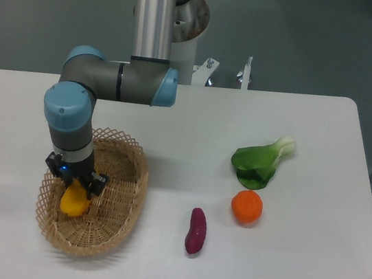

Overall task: Pick up the mango from the basket
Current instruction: 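Lift the mango out of the basket and carry it toward the orange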

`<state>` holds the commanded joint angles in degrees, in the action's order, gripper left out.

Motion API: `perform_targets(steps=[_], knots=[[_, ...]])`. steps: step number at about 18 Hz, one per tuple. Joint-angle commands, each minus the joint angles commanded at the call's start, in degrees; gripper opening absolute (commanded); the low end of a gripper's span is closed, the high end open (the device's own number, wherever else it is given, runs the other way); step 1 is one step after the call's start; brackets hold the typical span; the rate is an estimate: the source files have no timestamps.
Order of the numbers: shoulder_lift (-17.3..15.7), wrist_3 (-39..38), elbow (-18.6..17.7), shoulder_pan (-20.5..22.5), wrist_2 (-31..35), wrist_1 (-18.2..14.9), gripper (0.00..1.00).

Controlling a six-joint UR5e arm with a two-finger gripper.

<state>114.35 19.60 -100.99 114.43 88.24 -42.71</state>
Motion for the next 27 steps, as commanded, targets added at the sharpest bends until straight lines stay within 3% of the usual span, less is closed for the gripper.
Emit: perform_targets(steps=[5, 10, 15, 22, 27], knots=[[-3.78, 0.87, 2.47, 4.56, 0.44, -0.35, 0.47], [-7.82, 10.54, 2.47, 11.15, 0.01, -0.97, 0.47], [-10.46, 20.46, 2.64, 18.79, -0.7, -5.88, 0.47], [-11.7, 33.03, 4.75, 27.85, -2.98, -10.1, 0.47], [-11.0, 39.02, 5.98, 32.16, -3.07, -10.28, 0.47]])
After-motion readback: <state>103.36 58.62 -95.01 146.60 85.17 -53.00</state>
